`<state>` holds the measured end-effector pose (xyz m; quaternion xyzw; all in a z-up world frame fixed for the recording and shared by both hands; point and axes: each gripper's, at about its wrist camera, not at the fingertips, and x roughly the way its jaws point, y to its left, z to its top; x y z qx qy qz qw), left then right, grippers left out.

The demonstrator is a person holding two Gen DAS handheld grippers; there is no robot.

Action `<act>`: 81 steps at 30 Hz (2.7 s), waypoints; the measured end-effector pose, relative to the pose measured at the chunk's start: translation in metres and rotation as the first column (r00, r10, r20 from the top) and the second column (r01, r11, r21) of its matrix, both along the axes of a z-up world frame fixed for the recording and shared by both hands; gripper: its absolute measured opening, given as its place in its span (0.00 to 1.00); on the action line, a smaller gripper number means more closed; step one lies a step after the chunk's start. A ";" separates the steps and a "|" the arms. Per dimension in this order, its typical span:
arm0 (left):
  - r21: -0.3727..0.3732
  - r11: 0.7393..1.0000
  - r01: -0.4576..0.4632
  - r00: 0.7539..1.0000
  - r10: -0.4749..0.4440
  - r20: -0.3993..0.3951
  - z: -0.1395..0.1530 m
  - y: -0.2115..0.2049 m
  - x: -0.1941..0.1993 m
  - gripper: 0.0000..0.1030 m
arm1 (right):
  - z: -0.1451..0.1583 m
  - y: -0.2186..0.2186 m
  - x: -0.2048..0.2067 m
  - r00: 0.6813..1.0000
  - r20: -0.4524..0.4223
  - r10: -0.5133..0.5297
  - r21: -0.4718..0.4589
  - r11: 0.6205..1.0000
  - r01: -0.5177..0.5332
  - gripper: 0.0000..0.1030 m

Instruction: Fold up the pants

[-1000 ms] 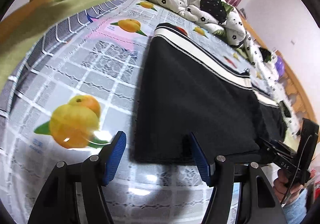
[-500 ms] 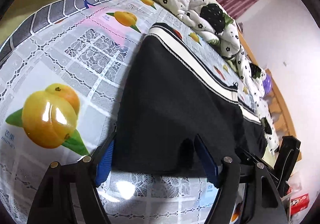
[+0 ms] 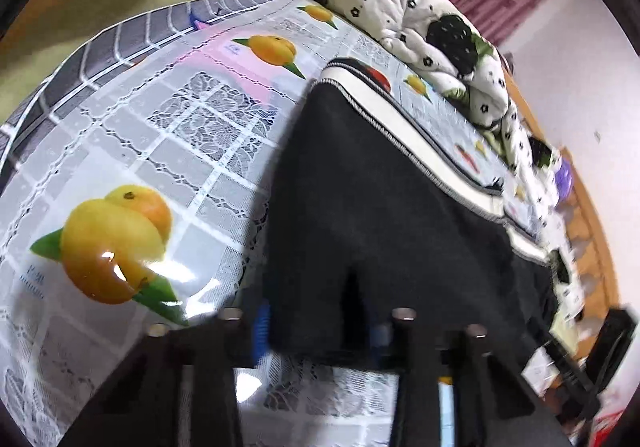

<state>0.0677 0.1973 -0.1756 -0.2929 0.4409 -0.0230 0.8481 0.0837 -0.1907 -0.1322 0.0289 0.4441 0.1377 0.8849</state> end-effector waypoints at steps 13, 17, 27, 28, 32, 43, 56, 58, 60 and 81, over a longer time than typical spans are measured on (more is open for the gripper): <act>0.353 0.919 0.178 0.940 -0.265 0.215 0.122 -0.166 0.004 0.13 | 0.003 -0.118 -0.019 0.983 0.026 -0.184 0.048 0.982 0.182 0.45; 0.347 0.879 0.327 0.891 -0.409 0.196 0.120 -0.242 0.015 0.13 | 0.003 -0.166 -0.029 0.960 0.024 -0.280 0.084 0.957 0.277 0.45; 0.248 0.826 0.506 0.843 -0.535 0.063 0.040 -0.342 0.022 0.18 | 0.013 -0.210 -0.038 0.941 0.005 -0.338 0.222 0.918 0.329 0.45; 0.222 0.827 0.517 0.835 -0.545 0.083 0.041 -0.339 0.019 0.24 | 0.014 -0.207 -0.037 0.944 0.003 -0.329 0.231 0.919 0.319 0.46; 0.159 0.804 0.573 0.789 -0.593 0.158 0.058 -0.312 -0.004 0.52 | 0.014 -0.183 -0.029 0.968 -0.016 -0.249 0.268 0.932 0.244 0.49; 0.403 0.828 0.390 0.871 -0.474 0.131 0.040 -0.240 -0.061 0.67 | -0.034 -0.114 0.035 0.971 -0.234 -0.049 0.411 0.900 0.144 0.56; 0.262 0.949 0.178 0.974 -0.207 0.087 0.018 -0.214 -0.048 0.75 | 0.018 -0.100 0.076 0.986 -0.092 0.141 0.489 0.869 -0.078 0.17; 0.248 0.947 0.203 0.970 -0.229 0.082 0.015 -0.227 -0.038 0.75 | 0.030 -0.106 0.078 0.989 -0.063 0.137 0.492 0.866 -0.089 0.17; 0.193 0.950 0.246 0.957 -0.270 0.110 0.017 -0.245 -0.032 0.75 | 0.038 -0.108 0.078 0.989 -0.044 0.140 0.474 0.875 -0.102 0.17; 0.438 0.819 0.371 0.905 -0.424 0.026 0.019 -0.330 -0.023 0.77 | 0.016 -0.325 0.029 0.946 0.058 -0.320 0.216 0.929 0.301 0.17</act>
